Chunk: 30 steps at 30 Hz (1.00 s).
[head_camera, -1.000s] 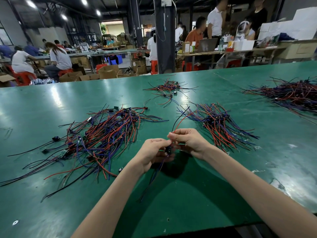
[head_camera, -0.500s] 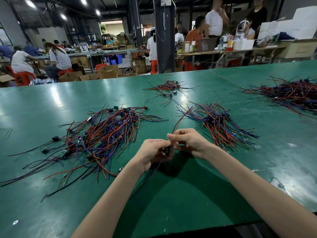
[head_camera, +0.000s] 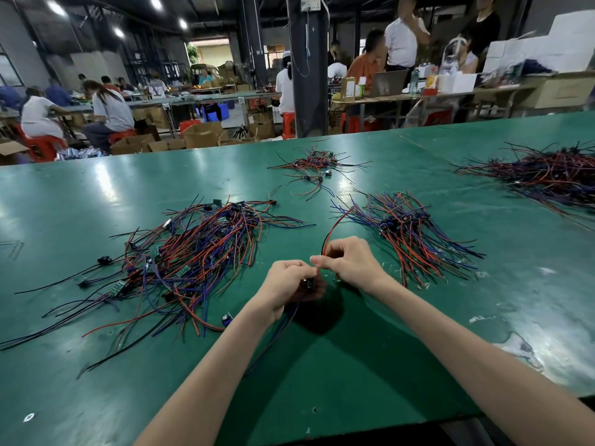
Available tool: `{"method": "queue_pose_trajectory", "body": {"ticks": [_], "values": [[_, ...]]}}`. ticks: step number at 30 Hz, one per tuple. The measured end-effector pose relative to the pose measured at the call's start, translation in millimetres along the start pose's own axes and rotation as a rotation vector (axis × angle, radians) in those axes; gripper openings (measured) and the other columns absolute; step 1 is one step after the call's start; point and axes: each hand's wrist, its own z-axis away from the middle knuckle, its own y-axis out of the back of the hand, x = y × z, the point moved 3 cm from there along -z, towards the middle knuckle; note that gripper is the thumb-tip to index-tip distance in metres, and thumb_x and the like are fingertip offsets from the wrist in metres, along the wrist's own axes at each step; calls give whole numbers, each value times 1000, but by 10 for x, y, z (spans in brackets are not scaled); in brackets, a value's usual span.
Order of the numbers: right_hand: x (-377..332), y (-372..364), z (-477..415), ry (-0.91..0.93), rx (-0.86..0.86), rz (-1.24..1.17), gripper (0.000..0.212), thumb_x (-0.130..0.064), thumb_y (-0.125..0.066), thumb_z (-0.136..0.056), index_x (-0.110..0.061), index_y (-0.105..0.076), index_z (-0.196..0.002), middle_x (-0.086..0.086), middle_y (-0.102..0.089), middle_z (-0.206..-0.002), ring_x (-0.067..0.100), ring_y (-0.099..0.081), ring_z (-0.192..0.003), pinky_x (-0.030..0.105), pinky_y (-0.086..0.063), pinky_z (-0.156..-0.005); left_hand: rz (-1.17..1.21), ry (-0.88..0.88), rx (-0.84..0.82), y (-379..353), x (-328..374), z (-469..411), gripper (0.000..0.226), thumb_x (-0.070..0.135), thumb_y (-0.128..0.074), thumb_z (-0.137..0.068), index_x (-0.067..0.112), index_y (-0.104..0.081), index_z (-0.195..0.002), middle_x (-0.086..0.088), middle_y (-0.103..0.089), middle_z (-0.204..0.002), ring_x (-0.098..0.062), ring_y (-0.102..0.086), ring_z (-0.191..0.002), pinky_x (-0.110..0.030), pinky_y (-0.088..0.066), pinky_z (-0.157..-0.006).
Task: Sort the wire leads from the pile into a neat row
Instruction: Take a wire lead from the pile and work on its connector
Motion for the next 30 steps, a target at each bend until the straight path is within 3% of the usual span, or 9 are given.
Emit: {"method": "queue_pose_trajectory", "body": {"ticks": [3,8,12,18,22,25,28,30], "values": [[7,19,-45,28,93,90,30,-23,-77,-78,-6,-63,-58,-2,-48,-47,5,-36,-45,18,-29,-48,12,-11,14,11,8,-18,18,-4,-56,-89,-2,-56,-70,-12,-60,-55,-16,-59,-47,-27,-54,-48],[120,167,-116,12,224,182,33,-26,-75,-80,-15,-57,-56,-9,-43,-45,4,-36,-47,24,-26,-55,5,-18,-26,5,17,-28,22,-2,-57,-88,1,-54,-67,-9,-60,-56,-14,-60,-47,-23,-54,-48],[219,285,-174,-25,321,205,30,-28,-74,-81,-7,-65,-62,0,-54,-52,16,-46,-54,26,-31,-59,28,-36,-51,38,46,-41,22,-1,-56,-89,1,-55,-68,-11,-64,-58,-15,-61,-48,-21,-54,-50],[316,448,-189,-45,461,239,25,-27,-73,-83,-7,-70,-69,-3,-57,-59,19,-53,-60,24,-36,-65,43,-54,-64,49,60,-51,23,-1,-56,-90,1,-54,-67,-10,-64,-57,-15,-61,-48,-21,-54,-49],[296,447,-178,8,491,265,22,-24,-73,-84,-5,-70,-73,-1,-57,-64,19,-52,-63,21,-31,-64,44,-57,-68,51,61,-48,24,0,-56,-90,2,-54,-66,-10,-64,-57,-15,-60,-46,-21,-52,-47],[315,473,-187,-72,474,117,25,-24,-72,-83,-9,-67,-64,-3,-59,-57,14,-51,-57,19,-31,-58,57,-73,-59,92,75,-41,23,-1,-56,-90,2,-54,-67,-10,-65,-57,-15,-60,-47,-22,-52,-48],[340,492,-189,-282,419,-333,26,-16,-71,-82,-8,-62,-60,1,-58,-53,13,-49,-49,20,-41,-50,61,-89,-50,127,97,-38,23,-1,-56,-90,3,-54,-67,-10,-65,-57,-15,-60,-48,-22,-53,-49],[333,473,-180,-414,384,-643,20,-9,-70,-82,-4,-61,-65,4,-54,-53,10,-43,-40,20,-38,-38,60,-92,-46,133,106,-35,23,-1,-56,-90,3,-55,-67,-9,-65,-58,-15,-60,-48,-22,-53,-49]]}}
